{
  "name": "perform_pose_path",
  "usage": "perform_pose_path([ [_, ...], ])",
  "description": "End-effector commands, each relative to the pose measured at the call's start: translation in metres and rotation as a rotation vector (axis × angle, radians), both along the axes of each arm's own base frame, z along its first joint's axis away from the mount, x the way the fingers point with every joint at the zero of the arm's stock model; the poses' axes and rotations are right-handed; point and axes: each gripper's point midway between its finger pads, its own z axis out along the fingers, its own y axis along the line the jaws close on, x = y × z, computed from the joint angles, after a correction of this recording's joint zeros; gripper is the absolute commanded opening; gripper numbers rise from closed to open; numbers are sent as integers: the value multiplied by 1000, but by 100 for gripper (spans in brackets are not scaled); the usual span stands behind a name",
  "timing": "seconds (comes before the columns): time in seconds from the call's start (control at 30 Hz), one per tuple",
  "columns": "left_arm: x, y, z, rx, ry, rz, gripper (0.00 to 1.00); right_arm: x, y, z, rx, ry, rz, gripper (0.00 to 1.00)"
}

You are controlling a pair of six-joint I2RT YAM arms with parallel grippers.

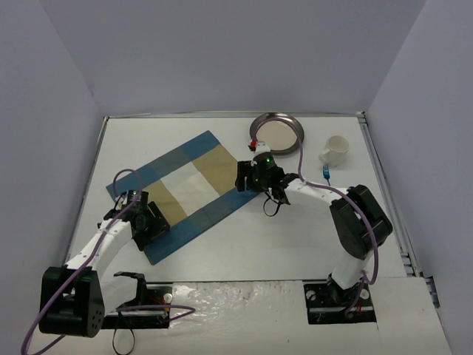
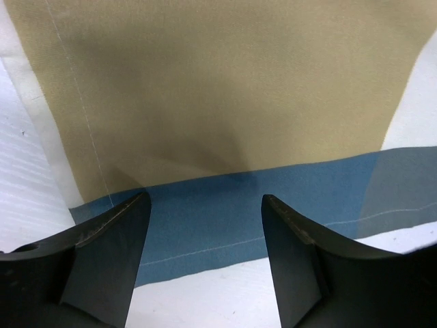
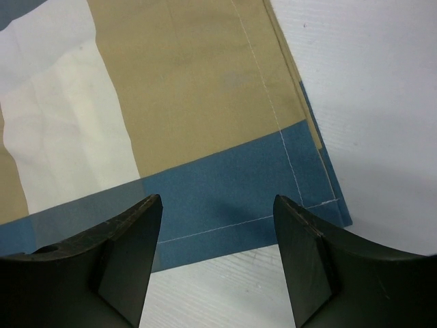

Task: Set the dinner table for one person

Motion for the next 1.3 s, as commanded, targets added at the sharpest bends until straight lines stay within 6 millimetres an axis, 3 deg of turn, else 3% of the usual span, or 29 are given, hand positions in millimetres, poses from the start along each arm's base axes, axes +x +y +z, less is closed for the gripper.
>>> perform_pose_path([
  [0.0, 15, -2, -1, -10, -45, 21, 61, 19, 19, 25, 149, -85, -2, 62],
  [0.1, 6, 0, -6, 2, -18, 35, 60, 22, 12, 3, 153, -47, -38, 62],
  [0.43, -19, 8, -18, 29, 66, 98, 59, 20, -27, -40, 145, 45, -148, 62],
  [0.7, -25, 10, -16, 36, 87, 117, 54, 18, -41, -50, 124, 70, -175, 62],
  [0.83, -28, 9, -17, 28, 99, 122, 47, 20, -40, -45, 128, 66, -169, 62],
  [1.0, -23, 8, -5, 22, 61, 119, 46, 23, -32, -25, 169, 41, -146, 62],
  [1.2, -7, 8, 18, 25, 0, 96, 59, 38, -25, 23, 225, -42, -143, 64],
  [1.27, 3, 8, 37, 31, -37, 79, 66, 44, -25, 49, 251, -87, -154, 66],
])
